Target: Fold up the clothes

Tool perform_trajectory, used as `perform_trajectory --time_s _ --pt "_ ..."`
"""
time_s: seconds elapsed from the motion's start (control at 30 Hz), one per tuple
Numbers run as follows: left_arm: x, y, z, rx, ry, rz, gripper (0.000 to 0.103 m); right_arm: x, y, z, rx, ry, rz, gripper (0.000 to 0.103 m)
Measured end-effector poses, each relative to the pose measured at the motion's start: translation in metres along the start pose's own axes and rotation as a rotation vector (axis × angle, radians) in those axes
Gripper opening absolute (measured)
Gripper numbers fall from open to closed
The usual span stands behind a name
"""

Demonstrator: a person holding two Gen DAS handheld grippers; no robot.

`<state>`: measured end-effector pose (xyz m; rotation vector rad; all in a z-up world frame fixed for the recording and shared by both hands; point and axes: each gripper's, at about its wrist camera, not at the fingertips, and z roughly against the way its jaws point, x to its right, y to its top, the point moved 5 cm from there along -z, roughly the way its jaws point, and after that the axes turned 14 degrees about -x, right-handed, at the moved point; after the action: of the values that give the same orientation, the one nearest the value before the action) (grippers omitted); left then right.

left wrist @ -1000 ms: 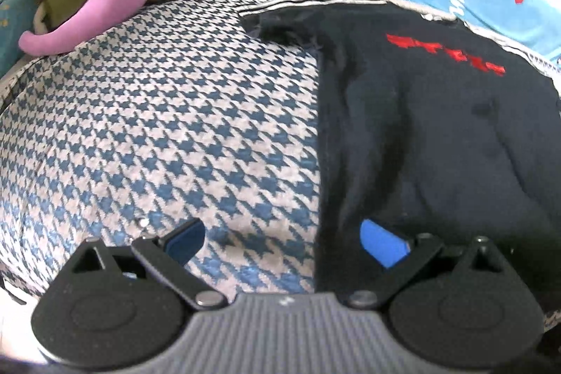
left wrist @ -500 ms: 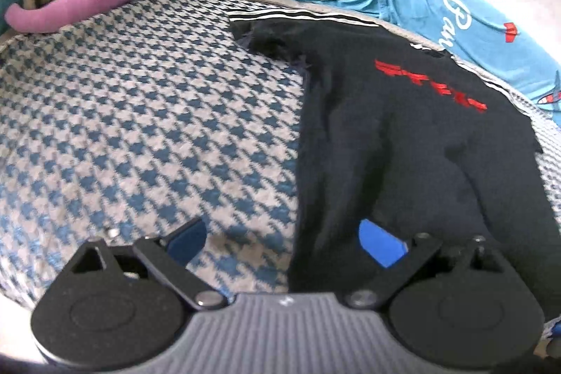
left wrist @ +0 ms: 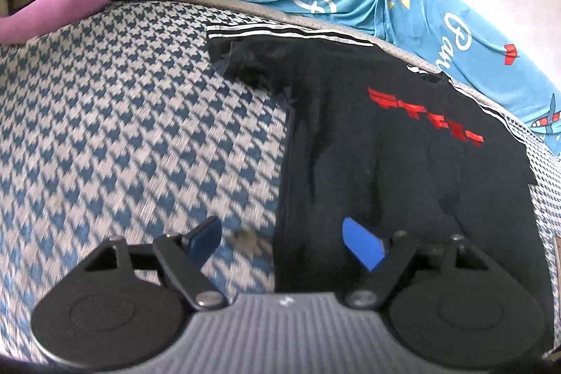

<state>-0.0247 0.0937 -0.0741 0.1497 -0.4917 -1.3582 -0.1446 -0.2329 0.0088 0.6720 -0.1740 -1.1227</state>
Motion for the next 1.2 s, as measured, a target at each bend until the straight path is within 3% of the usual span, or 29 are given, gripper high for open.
perform_trajectory --time_s 0.13,0.3,0.73,1.03,1.2 --pt "-0.003 0.016 -0.013 -0.009 -0.013 0.023 0.079 0.012 0.001 0.001 0.012 -0.032 -0.063 0.020" --pt "-0.001 0.038 -0.025 0.005 -0.031 0.030 0.087 0.034 0.002 0.003 0.033 -0.093 -0.172 0.020" --pt "0.018 0.073 -0.049 0.025 0.028 -0.033 0.089 0.075 -0.004 0.009 0.072 -0.211 -0.350 0.021" --pt "0.029 0.084 -0.057 0.045 0.123 -0.093 0.067 0.095 -0.009 0.014 0.090 -0.283 -0.450 0.021" --pt "0.037 0.084 -0.057 0.084 0.258 -0.155 0.029 0.108 -0.016 0.017 0.089 -0.327 -0.515 0.024"
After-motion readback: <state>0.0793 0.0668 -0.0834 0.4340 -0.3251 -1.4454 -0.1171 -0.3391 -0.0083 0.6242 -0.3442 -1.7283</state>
